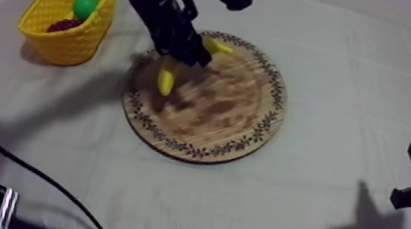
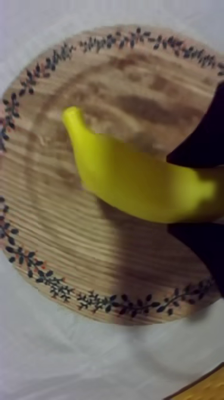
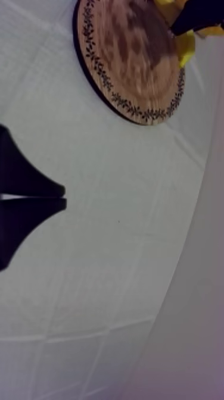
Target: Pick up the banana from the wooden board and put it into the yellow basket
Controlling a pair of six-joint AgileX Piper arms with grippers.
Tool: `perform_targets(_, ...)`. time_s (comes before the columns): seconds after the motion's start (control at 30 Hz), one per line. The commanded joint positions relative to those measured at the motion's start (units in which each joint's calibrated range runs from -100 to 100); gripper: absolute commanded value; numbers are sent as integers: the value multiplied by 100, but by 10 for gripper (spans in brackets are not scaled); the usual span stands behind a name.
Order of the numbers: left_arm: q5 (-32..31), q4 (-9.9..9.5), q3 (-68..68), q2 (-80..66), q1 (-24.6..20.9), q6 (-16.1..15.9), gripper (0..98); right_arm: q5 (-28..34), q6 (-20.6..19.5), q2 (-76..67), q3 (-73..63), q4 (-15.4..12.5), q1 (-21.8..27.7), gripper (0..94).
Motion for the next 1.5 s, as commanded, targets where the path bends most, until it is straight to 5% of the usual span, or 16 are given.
perform_targets(0.0, -28, 0, 350, -531, 58, 90, 236, -2, 3, 0, -5, -1, 2, 3)
perform_targets(0.3, -166, -62, 1026, -1833, -44, 478, 252, -2, 3, 0, -5, -1, 2, 3)
perform_targets(0.7, 124, -72, 1107, -2832, -1204, 444, 268, -2, 3, 0, -5, -1, 2, 3)
perform_targets(1.03, 248, -109, 947, -2614, -2104, 404, 289, -2, 3, 0, -5, -1, 2, 3)
perform_targets(1.47, -6, -76, 888, -1486, -2650, 213, 289, -2, 3, 0, -5, -1, 2, 3)
